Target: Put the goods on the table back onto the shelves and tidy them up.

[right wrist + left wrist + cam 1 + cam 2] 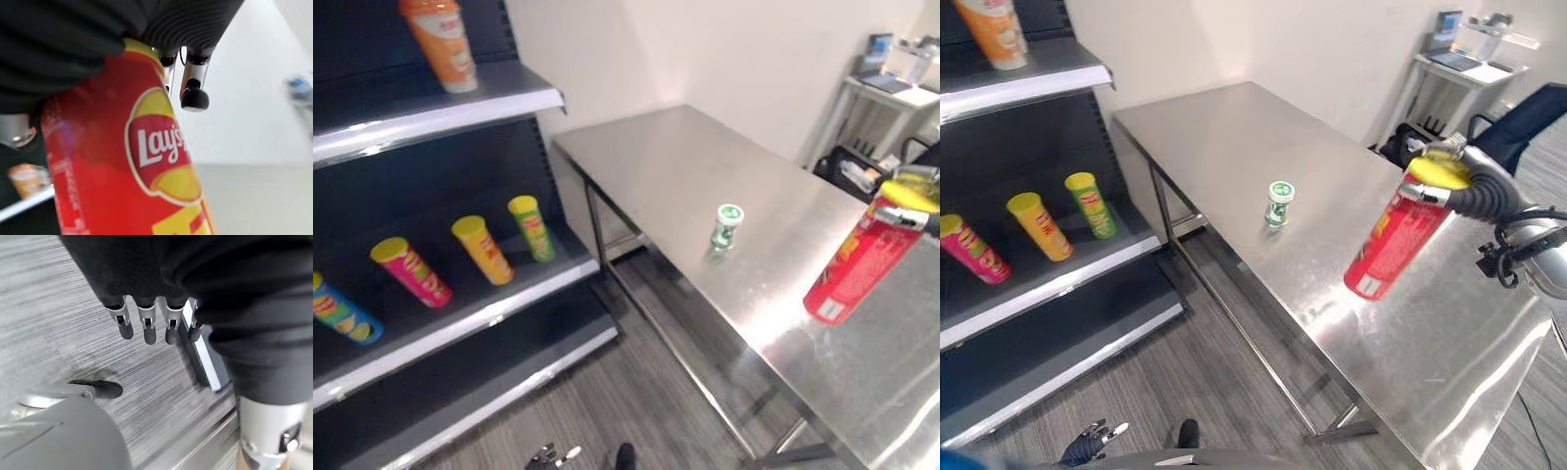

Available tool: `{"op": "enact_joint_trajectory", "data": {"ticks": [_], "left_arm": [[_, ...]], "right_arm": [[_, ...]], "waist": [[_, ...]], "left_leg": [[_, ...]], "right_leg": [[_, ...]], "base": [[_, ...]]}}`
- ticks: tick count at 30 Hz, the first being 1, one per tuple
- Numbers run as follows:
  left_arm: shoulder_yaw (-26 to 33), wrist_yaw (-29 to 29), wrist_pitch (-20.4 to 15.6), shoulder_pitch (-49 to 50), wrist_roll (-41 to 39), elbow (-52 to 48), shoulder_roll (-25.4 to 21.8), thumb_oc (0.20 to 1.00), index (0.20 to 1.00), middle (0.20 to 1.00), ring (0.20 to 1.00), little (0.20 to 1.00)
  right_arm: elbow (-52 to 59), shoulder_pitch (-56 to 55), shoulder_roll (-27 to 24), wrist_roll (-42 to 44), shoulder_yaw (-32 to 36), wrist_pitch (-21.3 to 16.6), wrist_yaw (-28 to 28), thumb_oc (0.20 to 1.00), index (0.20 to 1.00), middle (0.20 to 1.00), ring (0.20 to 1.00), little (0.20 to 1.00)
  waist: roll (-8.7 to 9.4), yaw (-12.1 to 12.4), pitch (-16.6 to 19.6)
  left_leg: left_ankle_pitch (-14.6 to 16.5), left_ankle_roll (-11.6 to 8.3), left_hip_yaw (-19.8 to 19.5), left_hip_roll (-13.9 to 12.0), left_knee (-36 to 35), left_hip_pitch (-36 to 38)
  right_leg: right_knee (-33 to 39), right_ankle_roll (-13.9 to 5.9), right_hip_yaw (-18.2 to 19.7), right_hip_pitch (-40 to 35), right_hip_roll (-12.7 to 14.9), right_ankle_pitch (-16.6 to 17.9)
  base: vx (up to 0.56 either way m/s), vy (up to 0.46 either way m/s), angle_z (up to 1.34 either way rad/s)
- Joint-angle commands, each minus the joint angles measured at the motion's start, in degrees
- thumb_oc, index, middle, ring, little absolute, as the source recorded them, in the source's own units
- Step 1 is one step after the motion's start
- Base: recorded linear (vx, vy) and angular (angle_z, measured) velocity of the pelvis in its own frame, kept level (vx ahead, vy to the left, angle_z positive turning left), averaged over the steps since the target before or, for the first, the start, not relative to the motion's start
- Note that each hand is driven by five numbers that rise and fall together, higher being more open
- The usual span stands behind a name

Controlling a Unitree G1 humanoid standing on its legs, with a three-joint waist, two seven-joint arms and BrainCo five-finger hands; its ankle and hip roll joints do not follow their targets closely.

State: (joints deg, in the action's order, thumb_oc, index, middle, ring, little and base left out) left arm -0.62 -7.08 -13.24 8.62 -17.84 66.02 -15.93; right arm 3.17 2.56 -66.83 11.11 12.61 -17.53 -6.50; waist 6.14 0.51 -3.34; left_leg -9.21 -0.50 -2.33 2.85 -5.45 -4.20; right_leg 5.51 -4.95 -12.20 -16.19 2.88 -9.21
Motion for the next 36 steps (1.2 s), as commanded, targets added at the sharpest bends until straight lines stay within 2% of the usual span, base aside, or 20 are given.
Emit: {"op": "enact_joint_trajectory", "data": {"ticks": [1,4,5,9,11,12,14,15,17,18,19,20,21,22,25,27,28,29,30,36], "left_arm": [[-0.2,0.7,-1.4,-2.5,-3.1,-0.9,-1.7,1.0,1.0,1.0,1.0,1.0],[-0.7,0.9,-1.9,-2.9,-4.5,-2.8,-1.8,1.0,1.0,1.0,1.0,1.0],[-0.5,1.4,-2.3,-3.5,-5.0,-2.7,-1.9,1.0,1.0,1.0,1.0,1.0],[-0.2,2.6,-3.1,-3.7,-5.6,-3.3,-2.2,1.0,1.0,1.0,1.0,1.0],[-0.6,3.1,-3.2,-3.5,-4.6,-3.0,-2.4,1.0,1.0,1.0,1.0,1.0],[-0.8,3.0,-3.0,-3.4,-4.4,-3.3,-2.3,1.0,1.0,1.0,1.0,1.0],[-2.0,2.8,-2.6,-4.2,-0.7,-1.5,-2.4,1.0,1.0,1.0,1.0,1.0],[-2.5,2.7,-2.6,-4.2,0.1,-1.7,-2.6,1.0,1.0,1.0,1.0,1.0],[-2.8,2.6,-2.4,-4.6,0.7,-1.4,-3.3,1.0,1.0,1.0,1.0,1.0],[-2.7,2.6,-2.4,-4.6,0.7,-1.4,-3.3,1.0,1.0,1.0,1.0,1.0],[-2.6,3.0,-2.4,-4.7,1.1,-1.6,-3.7,1.0,1.0,1.0,1.0,1.0],[-2.3,3.0,-2.2,-5.0,1.3,-2.1,-4.1,1.0,1.0,1.0,1.0,1.0],[-1.8,2.8,-1.8,-5.0,1.1,-3.1,-5.1,1.0,1.0,1.0,1.0,1.0],[-1.8,2.8,-1.8,-5.1,1.1,-3.1,-5.1,1.0,1.0,1.0,1.0,1.0],[-1.7,2.2,-1.6,-4.5,1.6,-3.0,-5.8,1.0,1.0,1.0,1.0,1.0],[-1.6,1.9,-1.2,-4.7,1.2,-2.6,-5.6,1.0,1.0,1.0,1.0,1.0],[-1.6,1.9,-1.2,-4.7,1.2,-2.6,-5.6,1.0,1.0,1.0,1.0,1.0],[-1.6,1.8,-1.3,-4.6,1.1,-2.3,-5.0,1.0,1.0,1.0,1.0,1.0],[-1.7,1.5,-1.2,-4.5,1.1,-2.1,-4.7,1.0,1.0,1.0,1.0,1.0],[-1.9,1.9,-1.1,-3.8,1.2,-3.2,-3.1,1.0,1.0,1.0,1.0,1.0]], "right_arm": [[4.0,4.8,1.1,-2.0,3.4,-4.2,5.8,0.2,0.2,0.2,0.2,0.2],[4.5,6.3,1.4,-4.0,2.3,-4.4,7.4,0.2,0.2,0.2,0.2,0.2],[4.8,7.2,1.7,-4.9,1.2,-4.9,8.4,0.2,0.2,0.2,0.2,0.2],[5.6,7.2,1.9,-6.3,0.6,-5.0,9.4,0.2,0.2,0.2,0.2,0.2],[5.8,7.6,2.8,-6.7,0.0,-4.8,9.9,0.2,0.2,0.2,0.2,0.2],[6.6,7.6,3.0,-6.5,0.0,-4.5,9.3,0.2,0.2,0.2,0.2,0.2],[7.2,6.8,4.6,-7.4,0.2,-3.7,8.9,0.2,0.2,0.2,0.2,0.2],[7.3,6.8,5.2,-8.0,-0.1,-3.3,8.9,0.2,0.2,0.2,0.2,0.2],[7.4,8.3,6.5,-9.6,-2.4,-2.9,9.2,0.2,0.2,0.2,0.2,0.2],[7.4,8.5,6.6,-9.6,-2.6,-3.0,9.2,0.2,0.2,0.2,0.2,0.2],[7.2,11.5,7.7,-10.6,-6.0,-1.9,10.2,0.2,0.2,0.2,0.2,0.2],[7.6,12.0,7.8,-11.1,-6.9,-2.0,10.2,0.2,0.2,0.2,0.2,0.2],[8.0,12.5,8.0,-11.0,-8.0,-1.8,9.7,0.2,0.2,0.2,0.2,0.2],[8.0,12.6,8.0,-11.0,-8.1,-1.8,9.7,0.2,0.2,0.2,0.2,0.2],[8.3,14.3,7.8,-10.6,-10.2,-2.2,8.6,0.2,0.2,0.2,0.2,0.2],[8.6,15.7,7.6,-10.4,-12.2,-2.3,7.7,0.2,0.2,0.2,0.2,0.2],[8.5,15.9,7.6,-10.4,-12.4,-2.3,7.7,0.2,0.2,0.2,0.2,0.2],[8.9,17.6,7.8,-10.4,-14.8,-2.7,6.9,0.2,0.2,0.2,0.2,0.2],[9.1,17.6,8.0,-10.5,-15.6,-2.6,6.6,0.2,0.2,0.2,0.2,0.2],[8.7,20.2,10.4,-11.2,-22.1,-2.4,4.8,0.2,0.2,0.2,0.2,0.2]], "waist": [[1.11,4.8,-0.8],[1.17,5.1,-2.2],[0.98,4.4,-2.5],[-1.66,2.3,-1.2],[-3.43,2.0,-0.2],[-4.08,1.7,0.5],[-4.05,1.1,2.2],[-3.84,1.1,2.1],[-2.83,1.4,1.4],[-2.52,1.5,1.5],[-2.56,1.8,0.4],[-3.06,1.7,0.1],[-3.57,1.1,-0.7],[-3.52,1.1,-0.6],[-3.89,1.2,-1.2],[-3.11,1.2,-1.5],[-3.11,1.1,-1.5],[-1.82,1.4,-1.4],[-1.35,1.5,-1.2],[0.2,3.1,-1.0]], "left_leg": [[5.9,-5.99,-0.6,-6.5,3.2,1.2],[6.7,-6.81,0.1,-9.5,5.3,0.3],[6.5,-7.04,1.3,-14.6,5.1,2.0],[-0.6,-9.85,2.3,-24.0,4.8,5.2],[-2.8,-12.19,-0.3,-25.5,3.8,7.0],[-2.0,-12.52,-1.6,-25.0,2.6,7.4],[7.3,-11.38,0.3,-21.9,1.3,8.0],[9.3,-10.6,0.5,-20.4,1.2,8.2],[11.9,-7.84,1.4,-15.8,0.5,8.9],[11.9,-7.65,1.6,-15.4,0.6,8.7],[12.6,-5.49,3.4,-11.7,0.5,8.9],[12.6,-4.85,3.8,-10.9,0.5,8.5],[12.5,-3.58,3.7,-9.4,0.5,8.2],[12.4,-3.59,3.7,-9.4,0.5,8.1],[11.0,-1.74,3.3,-7.0,0.5,7.7],[10.3,-1.05,2.8,-5.0,0.5,7.8],[10.2,-1.05,2.8,-5.0,0.5,7.7],[9.8,-0.66,2.7,-2.8,0.5,7.8],[9.8,-0.61,2.5,-2.1,0.5,7.7],[11.9,-0.97,0.9,0.2,6.1,5.3]], "right_leg": [[-0.6,0.51,-1.8,7.5,0.6,5.6],[-1.0,0.19,-4.2,8.4,2.0,6.6],[-1.6,-0.43,-5.5,9.8,4.1,7.5],[-2.1,-2.51,-7.5,11.5,8.1,8.6],[-2.2,-3.95,-7.8,11.8,9.8,10.0],[-2.1,-4.63,-7.2,11.8,10.4,10.7],[-1.2,-7.74,-7.7,11.9,15.8,14.7],[-1.7,-8.27,-7.3,12.5,17.7,16.8],[-3.8,-9.97,-6.3,15.5,22.8,25.2],[-3.7,-10.05,-6.0,15.7,23.2,25.5],[-5.2,-9.77,-6.8,18.5,26.6,30.4],[-6.2,-8.77,-6.7,19.2,26.0,27.5],[-10.5,-6.05,-2.0,20.3,20.5,21.0],[-10.7,-5.96,-1.8,20.6,20.5,20.9],[-16.0,-2.62,0.6,20.9,9.3,9.9],[-17.9,-0.61,2.0,20.9,3.0,6.4],[-17.9,-0.57,2.0,21.0,3.0,6.5],[-15.7,1.16,2.9,19.5,-1.4,5.4],[-14.0,1.89,3.4,18.8,-2.4,5.3],[-3.1,2.07,7.2,13.1,-3.0,9.0]], "base": [[-0.18,0.026,0.82],[-0.16,0.153,0.81],[-0.15,0.349,0.65],[-0.07,0.445,0.48],[0.02,0.511,0.72],[0.07,0.685,0.78],[0.06,0.701,0.58],[-0.01,0.537,0.32],[-0.05,0.449,0.12],[-0.14,0.56,0.03],[-0.18,0.536,0.16],[-0.25,0.82,0.28],[-0.15,0.461,0.23],[-0.14,0.422,0.25],[-0.08,0.247,-0.02],[-0.02,0.166,-0.11],[-0.02,0.152,0.17],[-0.02,0.102,0.25],[-0.01,0.105,0.21],[0.02,0.006,0.14]]}}
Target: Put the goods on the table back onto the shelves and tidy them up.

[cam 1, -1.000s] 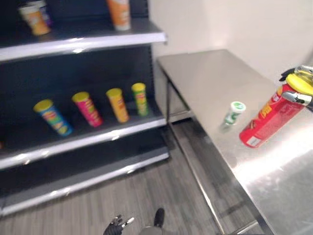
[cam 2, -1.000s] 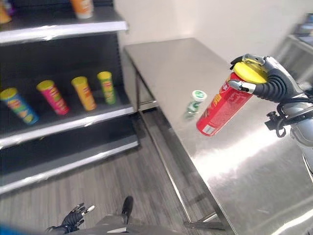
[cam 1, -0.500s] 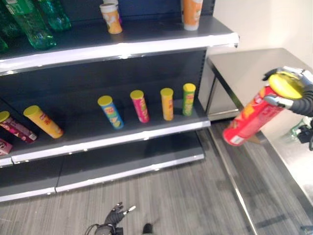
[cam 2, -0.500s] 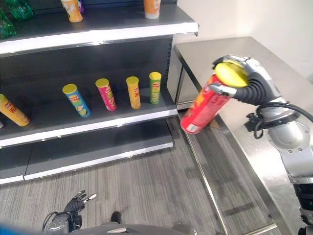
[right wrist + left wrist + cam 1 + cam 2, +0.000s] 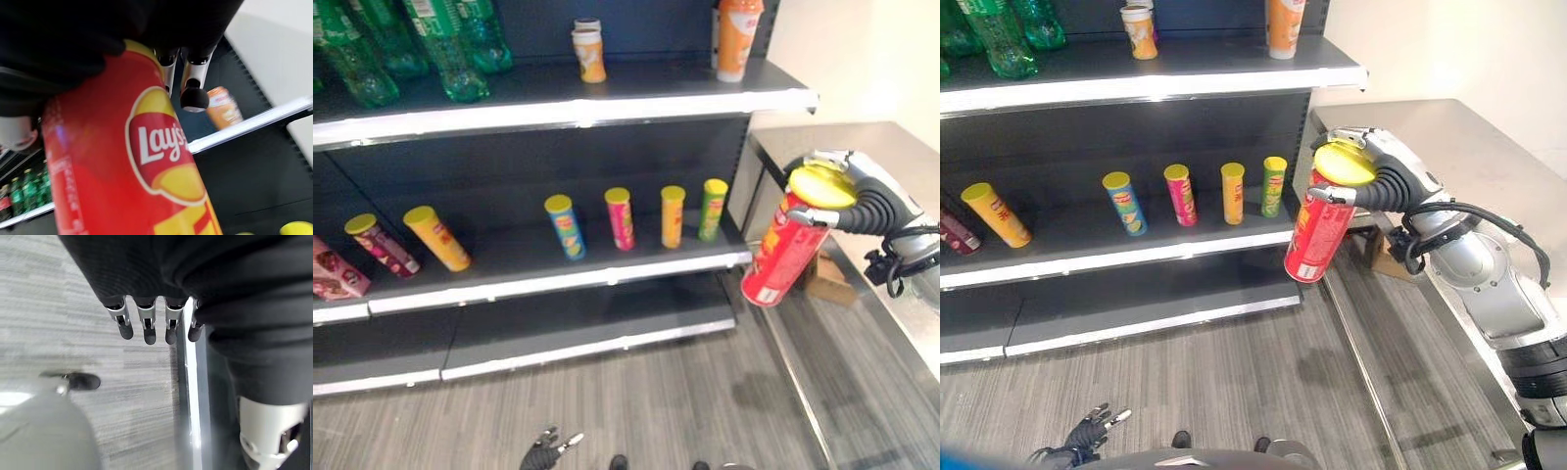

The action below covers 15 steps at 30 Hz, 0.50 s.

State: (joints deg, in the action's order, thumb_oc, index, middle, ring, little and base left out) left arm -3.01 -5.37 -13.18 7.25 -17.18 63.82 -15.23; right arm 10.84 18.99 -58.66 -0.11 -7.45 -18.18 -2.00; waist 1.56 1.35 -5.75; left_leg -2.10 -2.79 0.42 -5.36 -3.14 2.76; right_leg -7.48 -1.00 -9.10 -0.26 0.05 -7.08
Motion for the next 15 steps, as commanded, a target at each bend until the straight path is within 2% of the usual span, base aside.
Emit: {"op": "enact_joint_trajectory", "data": {"ticks": [1,2,3,4,5,6,7,8,9,11,12,14,15], "left_arm": [[0.2,0.4,-1.3,-2.6,0.3,-1.5,-3.7,1.0,1.0,1.0,1.0,1.0],[0.2,0.4,-1.3,-2.6,0.3,-1.5,-3.7,1.0,1.0,1.0,1.0,1.0],[-0.1,1.0,-1.4,-3.0,-1.0,-2.5,-3.2,1.0,1.0,1.0,1.0,1.0],[0.1,1.2,-1.4,-2.9,-2.1,-2.8,-3.1,1.0,1.0,1.0,1.0,1.0],[0.2,1.2,-1.4,-2.8,-2.1,-2.8,-3.1,1.0,1.0,1.0,1.0,1.0],[0.2,1.4,-1.4,-2.9,-2.4,-2.8,-3.3,1.0,1.0,1.0,1.0,1.0],[0.3,1.4,-1.4,-2.9,-2.4,-2.8,-3.2,1.0,1.0,1.0,1.0,1.0],[0.2,1.7,-1.5,-3.2,-2.5,-2.6,-3.4,1.0,1.0,1.0,1.0,1.0],[0.0,2.3,-1.9,-4.0,-3.0,-2.3,-4.2,1.0,1.0,1.0,1.0,1.0],[0.1,2.9,-1.8,-4.4,-3.3,-1.7,-4.6,1.0,1.0,1.0,1.0,1.0],[0.0,3.2,-1.7,-4.7,-2.9,-1.5,-4.8,1.0,1.0,1.0,1.0,1.0],[-0.2,3.4,-1.5,-4.8,-2.5,-1.5,-5.1,1.0,1.0,1.0,1.0,1.0],[-0.4,3.1,-1.2,-4.2,-0.8,-0.8,-5.4,1.0,1.0,1.0,1.0,1.0]], "right_arm": [[0.7,4.5,2.4,-0.1,-3.1,-1.8,0.2,0.2,0.2,0.2,0.2,0.2],[0.7,4.5,2.4,-0.1,-3.1,-1.8,0.2,0.2,0.2,0.2,0.2,0.2],[-0.5,6.1,2.7,-0.9,-6.0,-1.4,0.1,0.2,0.2,0.2,0.2,0.2],[-1.3,7.7,3.4,-1.4,-8.7,-1.0,0.0,0.2,0.2,0.2,0.2,0.2],[-1.4,7.9,3.4,-1.5,-8.9,-1.0,0.0,0.2,0.2,0.2,0.2,0.2],[-1.8,8.7,4.0,-1.7,-10.1,-1.0,0.0,0.2,0.2,0.2,0.2,0.2],[-2.0,8.9,4.0,-1.7,-10.4,-1.0,0.1,0.2,0.2,0.2,0.2,0.2],[-2.7,9.4,4.4,-1.8,-11.1,-1.0,0.2,0.2,0.2,0.2,0.2,0.2],[-3.9,11.1,5.2,-1.9,-13.4,-0.9,0.8,0.2,0.2,0.2,0.2,0.2],[-5.0,10.8,5.5,-2.1,-13.9,-0.5,1.3,0.2,0.2,0.2,0.2,0.2],[-5.3,10.3,5.5,-2.2,-13.8,-0.4,1.5,0.2,0.2,0.2,0.2,0.2],[-5.2,9.2,5.6,-2.2,-13.1,-0.2,1.6,0.2,0.2,0.2,0.2,0.2],[-4.7,7.3,5.7,-3.1,-12.0,0.4,1.4,0.2,0.2,0.2,0.2,0.2]], "waist": [[5.02,2.3,0.8],[5.02,2.3,0.8],[5.05,2.6,-0.3],[5.13,2.9,-0.2],[5.08,2.9,-0.2],[5.25,3.1,0.0],[5.21,3.0,0.0],[5.32,3.1,0.1],[4.82,3.1,0.2],[3.78,2.8,0.8],[3.26,2.5,1.0],[2.85,2.3,1.2],[0.89,2.4,3.0]], "left_leg": [[5.3,0.69,-1.9,8.6,7.6,-4.0],[5.3,0.69,-1.9,8.6,7.6,-4.0],[5.5,-0.89,-1.0,6.9,10.5,-7.0],[4.9,-1.02,-0.9,3.6,9.5,-7.1],[4.9,-1.07,-0.8,3.5,9.4,-7.0],[3.9,-1.16,-1.5,1.3,8.2,-6.9],[3.9,-1.24,-1.4,1.2,7.9,-6.8],[2.5,-1.48,-2.2,-1.2,6.8,-6.7],[-2.4,-2.84,-4.3,-7.0,2.8,-6.9],[-6.5,-4.35,-3.7,-11.5,-1.4,-7.3],[-7.2,-4.99,-2.7,-13.0,-1.9,-8.5],[-8.2,-5.63,-1.4,-14.1,-1.9,-9.7],[-7.0,-7.05,-0.6,-14.0,-1.9,-8.4]], "right_leg": [[10.5,-2.0,3.8,-3.3,0.4,7.1],[10.5,-2.0,3.8,-3.3,0.4,7.1],[11.7,-2.35,3.2,-4.2,1.5,7.3],[12.1,-2.73,3.1,-4.2,2.4,7.4],[12.1,-2.7,3.2,-4.2,2.4,7.4],[12.2,-3.0,3.2,-3.9,3.2,7.2],[12.2,-2.96,3.3,-3.9,3.1,7.2],[12.2,-3.23,3.2,-3.6,3.9,6.9],[11.9,-3.72,3.3,-3.2,4.7,5.5],[11.5,-4.57,3.2,-3.8,5.8,3.9],[11.2,-4.91,3.0,-4.2,6.5,3.2],[11.2,-5.25,2.4,-5.0,7.1,2.8],[11.5,-6.41,1.9,-6.9,8.1,2.8]], "base": [[-0.04,0.021,0.16],[-0.09,0.106,0.48],[-0.04,0.181,0.52],[-0.04,0.179,0.4],[0.04,0.159,0.03],[0.02,0.063,-0.09],[0.03,0.137,-0.04],[0.07,0.214,0.1],[0.13,0.346,0.09],[0.17,0.372,-0.04],[0.12,0.239,0.08],[0.21,0.337,0.28],[0.36,0.561,0.25]]}}
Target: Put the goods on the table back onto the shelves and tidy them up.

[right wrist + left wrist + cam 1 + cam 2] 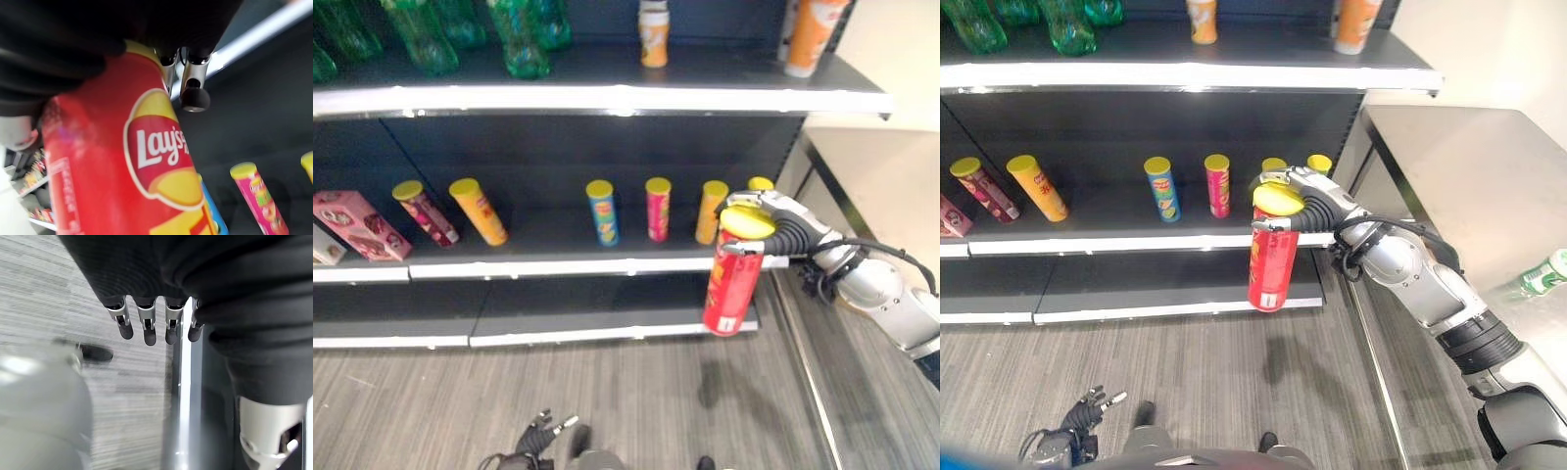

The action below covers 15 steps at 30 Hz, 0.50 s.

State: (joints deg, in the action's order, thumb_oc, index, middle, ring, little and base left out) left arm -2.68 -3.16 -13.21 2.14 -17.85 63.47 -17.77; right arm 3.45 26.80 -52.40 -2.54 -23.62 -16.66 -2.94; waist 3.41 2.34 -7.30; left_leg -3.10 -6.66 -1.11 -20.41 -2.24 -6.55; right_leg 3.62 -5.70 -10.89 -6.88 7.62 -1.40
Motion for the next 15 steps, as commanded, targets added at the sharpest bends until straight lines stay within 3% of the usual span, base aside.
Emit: {"op": "enact_joint_trajectory", "data": {"ticks": [1,2,5,6,8,9,10,11,13,15], "left_arm": [[-0.9,0.9,-1.0,0.9,0.8,0.1,-2.7,1.0,1.0,1.0,1.0,1.0],[-1.8,0.9,-0.9,0.5,2.5,0.7,-2.8,1.0,1.0,1.0,1.0,1.0],[-2.7,1.2,-0.8,0.1,5.5,1.4,-3.9,1.0,1.0,1.0,1.0,1.0],[-2.9,1.4,-0.8,0.1,6.4,0.9,-4.5,1.0,1.0,1.0,1.0,1.0],[-2.9,1.2,-0.7,0.5,6.3,0.4,-4.8,1.0,1.0,1.0,1.0,1.0],[-2.8,1.1,-0.6,0.7,6.3,0.2,-5.0,1.0,1.0,1.0,1.0,1.0],[-3.0,0.9,-0.3,1.0,6.8,-0.2,-5.3,1.0,1.0,1.0,1.0,1.0],[-3.0,0.9,-0.3,1.0,6.8,-0.2,-5.3,1.0,1.0,1.0,1.0,1.0],[-3.1,0.9,-0.4,0.8,6.8,0.0,-5.0,1.0,1.0,1.0,1.0,1.0],[-3.7,1.1,-0.4,0.3,6.5,0.4,-4.3,1.0,1.0,1.0,1.0,1.0]], "right_arm": [[3.1,-1.2,-0.2,-1.1,4.7,-1.0,2.2,0.2,0.2,0.2,0.2,0.2],[3.3,-3.0,0.9,-2.2,6.2,-0.4,2.0,0.2,0.2,0.2,0.2,0.2],[3.0,-1.5,3.9,-3.7,4.7,0.0,2.3,0.2,0.2,0.2,0.2,0.2],[2.3,0.3,5.2,-4.7,3.1,0.3,2.5,0.2,0.2,0.2,0.2,0.2],[2.0,1.5,5.9,-5.1,2.2,0.5,2.4,0.2,0.2,0.2,0.2,0.2],[1.9,2.2,6.6,-5.3,1.5,0.4,2.6,0.2,0.2,0.2,0.2,0.2],[1.9,2.0,7.4,-5.5,1.2,0.6,2.5,0.2,0.2,0.2,0.2,0.2],[1.9,2.1,7.4,-5.5,1.2,0.6,2.5,0.2,0.2,0.2,0.2,0.2],[1.9,2.7,8.3,-5.7,1.0,0.6,2.6,0.2,0.2,0.2,0.2,0.2],[1.4,4.4,9.7,-5.4,-0.1,0.7,2.9,0.2,0.2,0.2,0.2,0.2]], "waist": [[-1.47,1.3,5.1],[-1.19,1.3,5.3],[-0.45,1.8,4.8],[-0.11,2.4,4.4],[-0.26,2.6,4.2],[-0.53,2.8,4.1],[-0.79,2.2,3.5],[-0.79,2.2,3.6],[-1.22,1.9,3.3],[-1.27,1.7,2.7]], "left_leg": [[-4.9,-3.52,0.8,2.0,-2.8,1.3],[-3.2,-3.02,1.6,4.8,-2.8,2.6],[-0.4,-0.38,3.8,8.9,-2.7,4.1],[0.7,1.5,5.2,11.5,-2.7,4.7],[1.0,2.34,6.1,12.4,-2.8,5.2],[1.4,2.86,6.8,13.1,-2.8,5.3],[2.1,3.71,6.6,14.2,-2.8,6.0],[1.9,3.72,6.6,14.2,-2.8,5.8],[2.3,4.34,6.2,15.2,-2.8,6.2],[2.6,4.54,6.0,16.0,-2.8,6.5]], "right_leg": [[0.3,-2.35,3.4,-0.6,1.6,-2.5],[-0.4,-3.75,3.1,-1.2,5.2,-1.0],[-3.1,-5.34,4.3,0.7,10.0,2.9],[-5.3,-5.6,4.1,2.8,12.8,7.7],[-6.8,-5.17,3.4,4.2,13.9,9.5],[-8.0,-4.78,2.4,5.0,14.0,8.8],[-11.2,-3.38,4.1,6.9,10.5,6.9],[-11.1,-3.36,4.1,7.1,10.5,7.1],[-10.6,-2.74,5.7,8.5,6.3,4.3],[-8.6,-2.14,6.0,9.6,3.6,3.5]], "base": [[0.45,0.744,0.02],[0.29,0.567,0.06],[0.18,0.51,0.29],[0.08,0.396,-0.26],[0.04,0.335,-0.37],[0.05,0.436,-0.21],[0.03,0.299,-0.16],[0.05,0.26,-0.01],[0.05,0.152,0.03],[0.04,0.097,-0.11]]}}
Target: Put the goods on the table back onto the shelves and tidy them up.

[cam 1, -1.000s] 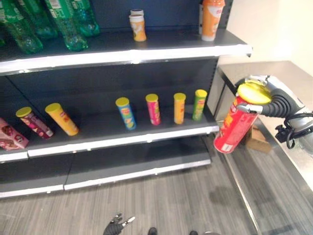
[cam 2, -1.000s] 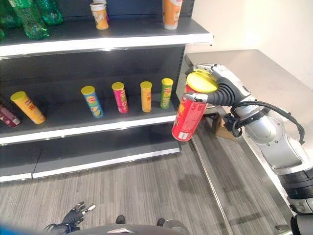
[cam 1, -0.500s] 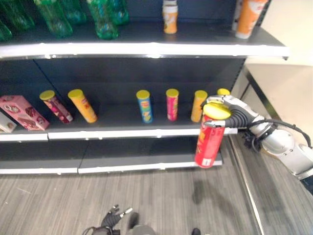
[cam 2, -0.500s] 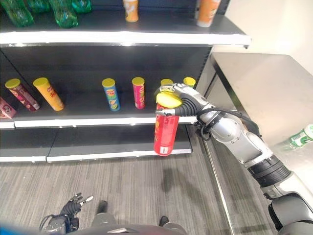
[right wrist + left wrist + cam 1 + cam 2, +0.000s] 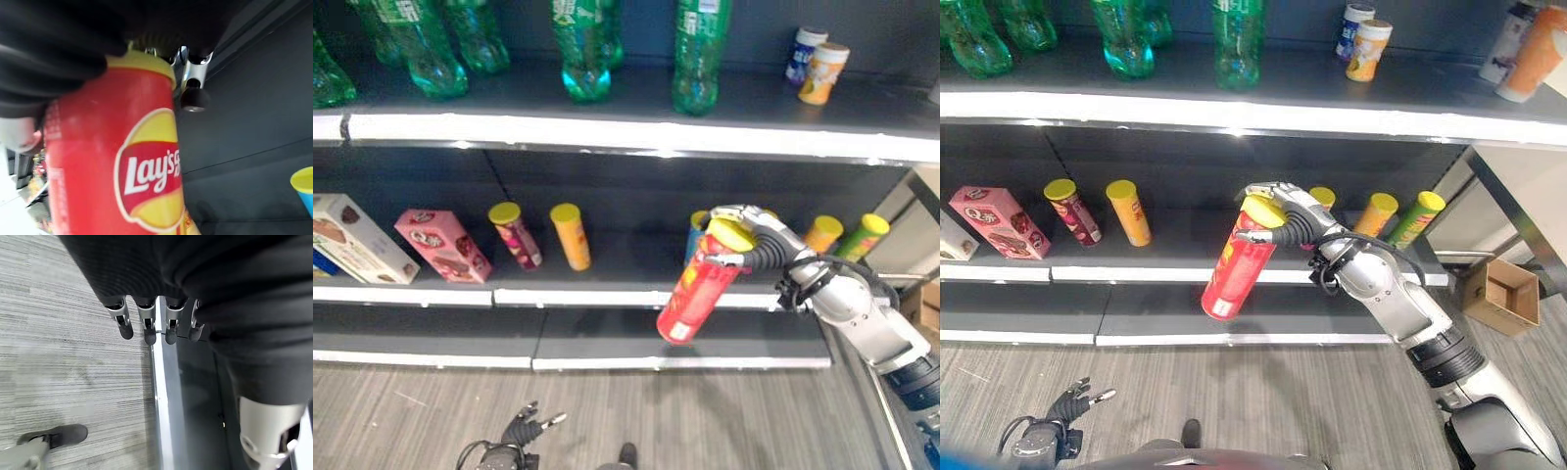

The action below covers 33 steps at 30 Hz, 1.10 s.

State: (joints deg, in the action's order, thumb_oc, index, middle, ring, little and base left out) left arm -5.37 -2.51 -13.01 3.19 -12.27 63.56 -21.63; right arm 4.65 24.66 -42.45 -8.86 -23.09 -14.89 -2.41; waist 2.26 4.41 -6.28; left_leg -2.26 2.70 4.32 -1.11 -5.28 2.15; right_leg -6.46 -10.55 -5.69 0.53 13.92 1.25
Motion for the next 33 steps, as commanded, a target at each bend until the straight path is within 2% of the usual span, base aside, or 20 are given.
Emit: {"op": "enact_joint_trajectory", "data": {"ticks": [1,4,5,6,13,15,16,19,22,28,33], "left_arm": [[-1.7,0.5,-0.6,-1.6,0.7,0.0,0.0,1.0,1.0,1.0,1.0,1.0],[-2.4,0.3,-0.7,-2.2,0.2,-0.3,1.0,1.0,1.0,1.0,1.0,1.0],[-3.2,0.8,-0.7,-2.6,0.1,-0.3,2.2,1.0,1.0,1.0,1.0,1.0],[-3.5,0.8,-0.6,-2.5,-0.1,-0.7,2.4,1.0,1.0,1.0,1.0,1.0],[-6.1,1.8,-0.3,-2.8,0.1,-0.8,2.8,1.0,1.0,1.0,1.0,1.0],[-6.5,1.9,-0.2,-3.1,0.2,-0.5,2.8,1.0,1.0,1.0,1.0,1.0],[-7.4,2.2,0.0,-3.9,0.1,-0.3,2.9,1.0,1.0,1.0,1.0,1.0],[-9.1,3.0,-0.1,-5.1,-0.7,-0.7,3.1,1.0,1.0,1.0,1.0,1.0],[-10.3,3.5,-0.2,-5.7,-1.4,-1.6,3.2,1.0,1.0,1.0,1.0,1.0],[-13.1,4.1,-0.8,-5.9,-3.7,-5.2,3.3,1.0,1.0,1.0,1.0,1.0],[-15.6,4.2,-1.3,-6.6,-4.5,-7.0,3.4,1.0,1.0,1.0,1.0,1.0]], "right_arm": [[0.0,7.5,0.4,1.0,-1.2,-1.1,2.6,0.2,0.2,0.2,0.2,0.2],[-0.4,7.2,2.0,1.2,-1.9,-0.7,2.4,0.2,0.2,0.2,0.2,0.2],[-1.6,7.3,3.8,0.9,-2.8,-0.4,3.0,0.2,0.2,0.2,0.2,0.2],[-2.3,7.5,4.1,0.5,-3.4,-0.3,3.3,0.2,0.2,0.2,0.2,0.2],[-8.5,11.0,8.4,-3.6,-7.0,0.9,6.2,0.2,0.2,0.2,0.2,0.2],[-9.7,11.6,8.9,-4.6,-7.4,1.1,6.8,0.2,0.2,0.2,0.2,0.2],[-12.2,12.7,10.0,-6.4,-7.9,1.5,8.5,0.2,0.2,0.2,0.2,0.2],[-17.9,16.1,12.8,-9.4,-9.1,2.4,12.0,0.2,0.2,0.2,0.2,0.2],[-22.6,19.0,14.2,-10.9,-9.5,3.3,14.9,0.2,0.2,0.2,0.2,0.2],[-31.7,24.1,13.9,-13.2,-7.4,4.9,22.3,0.2,0.2,0.2,0.2,0.2],[-39.2,28.5,11.7,-13.5,-5.9,5.8,27.3,0.2,0.2,0.2,0.2,0.2]], "waist": [[0.1,-0.6,1.2],[0.98,-0.9,0.1],[1.78,-0.2,0.7],[1.83,-0.1,0.9],[1.94,2.8,0.3],[1.87,2.9,0.1],[1.57,3.6,-0.4],[1.11,5.4,-1.7],[0.59,6.5,-2.4],[-1.82,8.3,-4.2],[-4.01,9.4,-5.2]], "left_leg": [[1.9,-4.69,-0.1,-2.8,0.3,-2.3],[2.4,-4.27,-2.4,-1.1,0.3,-1.5],[2.3,-4.44,-4.5,-0.4,0.3,-2.0],[2.3,-4.61,-5.3,-0.5,0.3,-2.2],[1.4,-5.74,-8.4,-0.9,0.3,-3.9],[1.3,-5.89,-9.0,-0.9,0.3,-4.2],[0.9,-6.16,-10.2,-0.7,0.3,-5.1],[0.1,-6.41,-11.7,-0.6,0.3,-6.9],[-0.5,-6.53,-12.5,-0.4,0.3,-8.2],[-1.7,-6.64,-14.1,0.2,0.3,-11.0],[-2.5,-6.74,-14.8,0.9,0.3,-13.0]], "right_leg": [[3.4,2.85,1.8,3.6,-4.0,1.2],[7.4,2.89,6.0,2.9,-5.6,1.7],[9.7,2.79,5.3,0.9,-5.6,2.9],[10.5,2.78,4.3,0.1,-5.6,3.1],[11.1,2.53,-0.7,-1.5,-5.1,2.3],[11.0,2.52,-1.6,-1.7,-4.9,2.2],[10.5,2.52,-3.6,-1.7,-4.7,1.7],[9.8,2.54,-6.4,-1.5,-4.3,1.1],[9.7,2.56,-7.8,-1.1,-4.0,0.8],[8.7,2.53,-9.5,0.8,-3.3,0.4],[8.7,2.38,-10.2,1.9,-2.7,0.6]], "base": [[0.01,0.05,0.01],[0.08,0.034,0.41],[0.12,-0.062,1.02],[0.11,-0.106,1.1],[0.05,-0.062,0.46],[0.01,-0.051,0.44],[0.01,-0.057,0.52],[0.0,-0.072,0.63],[-0.01,-0.042,0.33],[-0.02,-0.012,0.25],[-0.01,0.014,0.1]]}}
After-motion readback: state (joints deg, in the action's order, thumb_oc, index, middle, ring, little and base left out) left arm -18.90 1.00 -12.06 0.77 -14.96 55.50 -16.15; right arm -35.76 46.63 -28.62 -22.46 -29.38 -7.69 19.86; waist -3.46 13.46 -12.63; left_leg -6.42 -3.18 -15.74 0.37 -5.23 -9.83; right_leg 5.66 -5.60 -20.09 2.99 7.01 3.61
